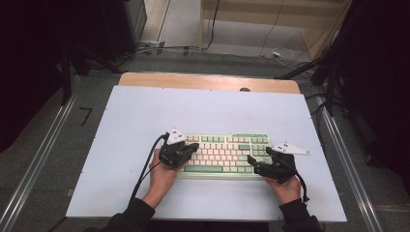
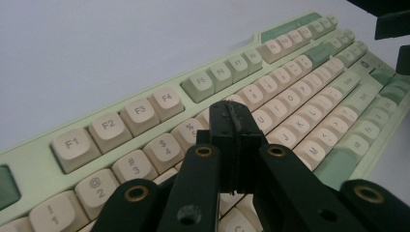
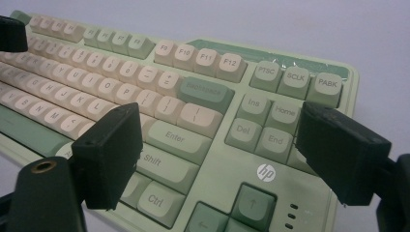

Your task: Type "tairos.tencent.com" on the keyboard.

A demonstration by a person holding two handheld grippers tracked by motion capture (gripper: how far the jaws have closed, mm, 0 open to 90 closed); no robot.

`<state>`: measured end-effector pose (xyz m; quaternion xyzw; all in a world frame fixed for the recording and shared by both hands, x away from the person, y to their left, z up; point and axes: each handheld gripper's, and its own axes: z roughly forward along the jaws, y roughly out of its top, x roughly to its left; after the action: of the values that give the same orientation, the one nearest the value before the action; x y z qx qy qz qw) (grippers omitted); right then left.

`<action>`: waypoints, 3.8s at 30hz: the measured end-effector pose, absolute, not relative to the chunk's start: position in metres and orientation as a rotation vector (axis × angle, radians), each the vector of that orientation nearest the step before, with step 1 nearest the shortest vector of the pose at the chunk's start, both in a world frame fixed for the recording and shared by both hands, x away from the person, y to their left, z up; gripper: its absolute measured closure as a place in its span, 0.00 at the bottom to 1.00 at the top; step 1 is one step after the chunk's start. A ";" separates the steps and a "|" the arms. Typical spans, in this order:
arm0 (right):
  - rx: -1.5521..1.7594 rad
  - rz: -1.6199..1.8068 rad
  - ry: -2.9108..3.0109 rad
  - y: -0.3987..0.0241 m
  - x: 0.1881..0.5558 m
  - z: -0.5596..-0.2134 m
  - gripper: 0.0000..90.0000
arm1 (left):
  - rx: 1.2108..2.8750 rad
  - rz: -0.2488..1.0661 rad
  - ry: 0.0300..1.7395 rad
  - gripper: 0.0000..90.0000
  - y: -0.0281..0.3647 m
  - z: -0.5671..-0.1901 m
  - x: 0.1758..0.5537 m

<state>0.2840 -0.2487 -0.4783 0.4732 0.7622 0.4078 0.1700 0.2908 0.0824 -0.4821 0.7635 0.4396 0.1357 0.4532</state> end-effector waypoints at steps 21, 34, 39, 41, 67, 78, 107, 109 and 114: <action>1.339 1.156 2.176 -0.247 0.283 -0.479 0.17 | 1.955 0.304 1.121 0.94 0.070 -0.488 0.299; 1.344 1.154 2.167 -0.248 0.283 -0.478 0.17 | 1.811 0.407 1.147 0.31 0.101 -0.465 0.286; 1.345 1.152 2.166 -0.248 0.283 -0.478 0.17 | 1.793 0.420 1.181 0.31 0.117 -0.471 0.282; 1.345 1.148 2.168 -0.248 0.283 -0.478 0.17 | 1.785 0.420 1.195 0.31 0.123 -0.474 0.281; 1.338 1.143 2.174 -0.247 0.283 -0.479 0.17 | 1.861 0.367 1.185 1.00 0.139 -0.493 0.267; 1.337 1.144 2.176 -0.247 0.282 -0.479 0.17 | 1.866 0.354 1.192 1.00 0.138 -0.495 0.267; 1.333 1.149 2.179 -0.247 0.282 -0.479 0.17 | 1.792 0.344 1.159 0.68 0.142 -0.492 0.262; 1.335 1.150 2.178 -0.247 0.282 -0.478 0.17 | 1.745 0.357 1.158 0.48 0.146 -0.488 0.260; 1.330 1.154 2.178 -0.246 0.282 -0.478 0.17 | 1.674 0.372 1.206 0.37 0.163 -0.486 0.261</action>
<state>0.2816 -0.2460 -0.4782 0.4679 0.7664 0.4061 0.1696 0.2605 0.1626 -0.4855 0.6919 0.4986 0.1539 0.4990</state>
